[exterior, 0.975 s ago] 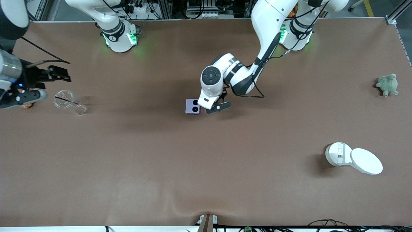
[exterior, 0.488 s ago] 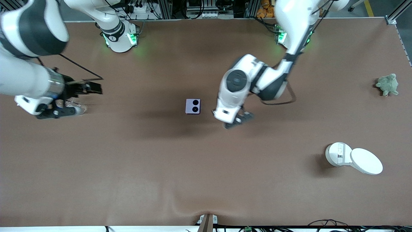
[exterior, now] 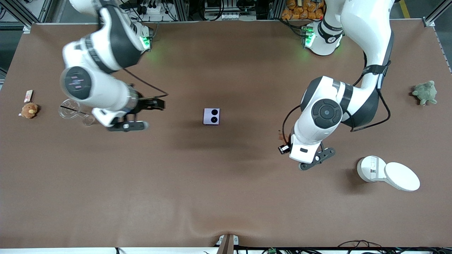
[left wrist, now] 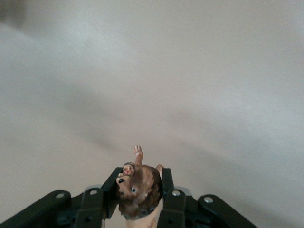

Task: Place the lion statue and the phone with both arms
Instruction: 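Carry the lion toward the white lamp while the right gripper reaches the phone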

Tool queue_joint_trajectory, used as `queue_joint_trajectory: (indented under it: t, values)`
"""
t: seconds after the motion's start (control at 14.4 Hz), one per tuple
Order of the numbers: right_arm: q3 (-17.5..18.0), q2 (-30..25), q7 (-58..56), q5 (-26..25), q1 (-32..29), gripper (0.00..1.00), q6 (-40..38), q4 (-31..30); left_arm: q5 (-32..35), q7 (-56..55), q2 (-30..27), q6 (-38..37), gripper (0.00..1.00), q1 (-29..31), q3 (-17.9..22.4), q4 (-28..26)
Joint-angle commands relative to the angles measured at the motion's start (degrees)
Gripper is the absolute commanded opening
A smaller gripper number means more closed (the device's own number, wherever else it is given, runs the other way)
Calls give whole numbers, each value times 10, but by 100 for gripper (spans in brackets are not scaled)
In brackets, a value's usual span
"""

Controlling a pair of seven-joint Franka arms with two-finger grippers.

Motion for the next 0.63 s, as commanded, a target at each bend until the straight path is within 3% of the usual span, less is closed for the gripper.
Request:
queue_joint_trajectory:
  t: [0.0, 0.35, 0.56]
  values:
    - [-6, 27, 31, 11, 37, 100, 54, -20, 34, 60, 6, -16, 7, 3, -6, 2]
    - [-6, 48, 96, 5, 97, 100, 209, -93, 41, 249, 23, -16, 7, 56, -5, 4]
    - [-6, 93, 110, 10, 131, 100, 268, -99, 55, 348, 39, -15, 7, 114, -6, 4]
